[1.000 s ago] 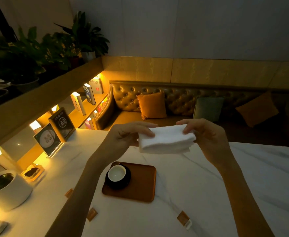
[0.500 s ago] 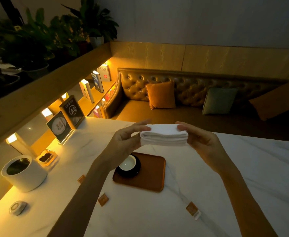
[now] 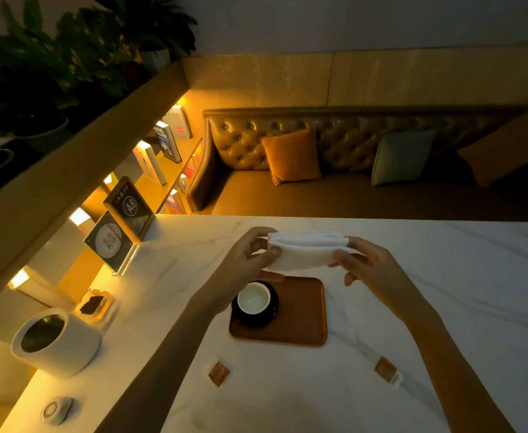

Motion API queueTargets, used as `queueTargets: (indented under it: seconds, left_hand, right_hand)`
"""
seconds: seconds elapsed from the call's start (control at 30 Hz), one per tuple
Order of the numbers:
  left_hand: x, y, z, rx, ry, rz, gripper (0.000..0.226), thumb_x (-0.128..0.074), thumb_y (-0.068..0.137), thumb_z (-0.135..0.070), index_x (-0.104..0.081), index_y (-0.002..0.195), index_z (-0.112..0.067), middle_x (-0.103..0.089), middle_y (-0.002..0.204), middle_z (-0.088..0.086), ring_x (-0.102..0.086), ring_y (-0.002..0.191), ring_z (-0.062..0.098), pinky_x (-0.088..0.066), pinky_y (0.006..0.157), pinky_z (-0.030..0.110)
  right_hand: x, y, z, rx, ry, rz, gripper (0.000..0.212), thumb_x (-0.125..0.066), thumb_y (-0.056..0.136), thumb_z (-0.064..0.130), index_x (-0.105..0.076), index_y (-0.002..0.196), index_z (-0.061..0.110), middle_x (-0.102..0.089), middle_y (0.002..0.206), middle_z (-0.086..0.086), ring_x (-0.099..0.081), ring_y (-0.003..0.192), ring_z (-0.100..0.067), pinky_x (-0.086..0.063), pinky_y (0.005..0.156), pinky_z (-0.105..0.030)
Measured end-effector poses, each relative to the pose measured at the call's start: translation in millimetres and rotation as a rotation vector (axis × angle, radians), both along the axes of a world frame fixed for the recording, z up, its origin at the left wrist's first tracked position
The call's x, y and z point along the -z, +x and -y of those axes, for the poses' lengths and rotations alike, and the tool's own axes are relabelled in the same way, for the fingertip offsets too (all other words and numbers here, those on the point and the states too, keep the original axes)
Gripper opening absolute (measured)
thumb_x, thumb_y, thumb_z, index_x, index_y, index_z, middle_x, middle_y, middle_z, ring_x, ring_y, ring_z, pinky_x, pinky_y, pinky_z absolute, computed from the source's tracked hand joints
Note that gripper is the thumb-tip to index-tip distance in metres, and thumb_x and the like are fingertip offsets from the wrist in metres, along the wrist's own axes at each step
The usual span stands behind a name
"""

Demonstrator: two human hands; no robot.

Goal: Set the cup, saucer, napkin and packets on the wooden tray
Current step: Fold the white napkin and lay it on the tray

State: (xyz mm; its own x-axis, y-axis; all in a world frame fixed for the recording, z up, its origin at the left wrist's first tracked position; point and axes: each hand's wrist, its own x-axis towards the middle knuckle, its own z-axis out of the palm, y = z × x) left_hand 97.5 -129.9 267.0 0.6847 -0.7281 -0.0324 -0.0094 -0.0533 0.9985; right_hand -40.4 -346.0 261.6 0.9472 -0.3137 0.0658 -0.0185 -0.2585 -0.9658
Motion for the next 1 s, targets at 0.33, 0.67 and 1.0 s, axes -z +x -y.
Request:
queueTargets:
  seconds: [0.33, 0.67, 1.0]
  left_hand:
    - [111.2, 30.2, 39.8, -0.117, 0.276, -0.058, 0.02, -0.051, 0.098, -0.034, -0.07, 0.105, -0.029, -0.07, 0.104, -0.002, -0.066, 0.096, 0.018, -0.058, 0.085, 0.038]
    - [271.6, 20.4, 83.9, -0.209, 0.665, -0.102, 0.014, -0.051, 0.098, -0.013, -0.057, 0.108, -0.005, -0.06, 0.096, 0.009, -0.055, 0.087, 0.021, -0.042, 0.074, 0.028]
    - [336.7, 12.6, 101.7, -0.289, 1.008, 0.004, 0.025, -0.046, 0.1, -0.022, -0.062, 0.115, -0.012, -0.065, 0.11, 0.006, -0.062, 0.101, 0.025, -0.05, 0.084, 0.036]
  right_hand:
    - [96.0, 18.6, 7.6, 0.158, 0.344, -0.4, 0.035, -0.062, 0.085, 0.052, -0.071, 0.105, 0.026, -0.073, 0.104, 0.0, -0.068, 0.099, -0.014, -0.053, 0.082, -0.029]
    - [258.0, 33.2, 18.4, 0.42, 0.33, -0.758, 0.03, -0.068, 0.086, 0.035, -0.067, 0.107, 0.014, -0.069, 0.083, -0.003, -0.063, 0.072, -0.013, -0.047, 0.054, -0.021]
    - [343.9, 42.2, 8.7, 0.415, -0.01, -0.816, 0.027, -0.063, 0.089, 0.031, -0.07, 0.099, 0.006, -0.07, 0.082, -0.008, -0.061, 0.07, -0.018, -0.048, 0.06, -0.024]
